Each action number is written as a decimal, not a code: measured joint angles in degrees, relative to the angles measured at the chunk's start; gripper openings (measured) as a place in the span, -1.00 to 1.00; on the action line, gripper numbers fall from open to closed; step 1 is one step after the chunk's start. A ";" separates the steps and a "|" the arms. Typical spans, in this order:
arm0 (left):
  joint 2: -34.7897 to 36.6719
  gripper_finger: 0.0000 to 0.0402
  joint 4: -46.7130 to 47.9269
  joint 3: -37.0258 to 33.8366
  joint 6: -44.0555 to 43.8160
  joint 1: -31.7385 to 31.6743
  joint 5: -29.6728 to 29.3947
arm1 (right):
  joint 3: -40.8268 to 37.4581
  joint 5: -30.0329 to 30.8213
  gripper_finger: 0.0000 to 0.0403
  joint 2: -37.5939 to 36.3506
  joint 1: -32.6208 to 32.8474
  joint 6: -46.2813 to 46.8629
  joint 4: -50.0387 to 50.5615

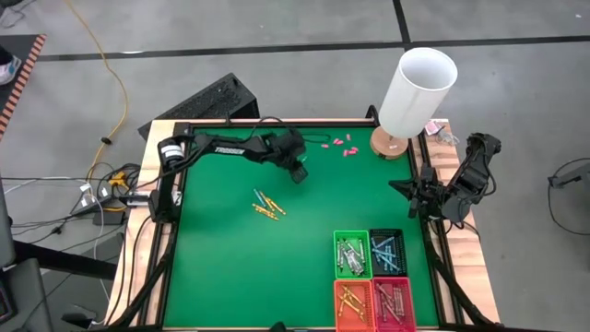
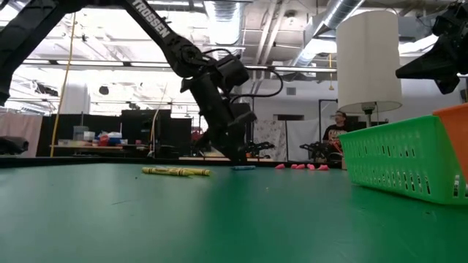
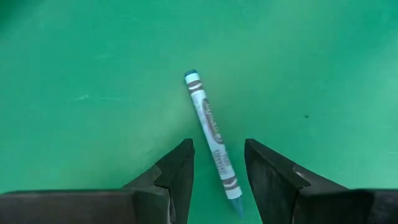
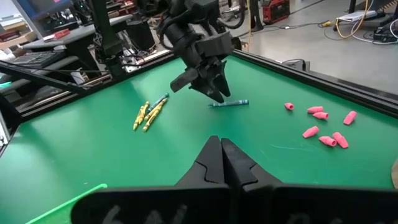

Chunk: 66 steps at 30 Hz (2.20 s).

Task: Sort crayons
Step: Put the blue crayon into the black bin

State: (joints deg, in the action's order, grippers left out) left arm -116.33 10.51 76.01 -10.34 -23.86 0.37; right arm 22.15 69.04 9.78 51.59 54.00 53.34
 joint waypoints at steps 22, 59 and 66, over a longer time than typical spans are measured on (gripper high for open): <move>0.00 -0.35 -0.79 0.00 -2.26 -1.24 -1.50 | 0.01 -0.09 -1.00 0.00 0.00 0.11 -0.17; -0.02 -0.35 -0.52 0.00 -2.42 -0.06 -4.32 | 0.01 -0.04 -1.00 0.00 0.00 0.09 -0.24; -1.85 -0.35 -0.67 0.01 -2.74 0.09 -3.89 | 0.01 -0.02 -1.00 0.02 -0.02 0.07 -0.24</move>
State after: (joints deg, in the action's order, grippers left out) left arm -118.18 9.84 76.01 -13.08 -23.77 -3.52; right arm 22.15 69.01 9.80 51.57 54.06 53.10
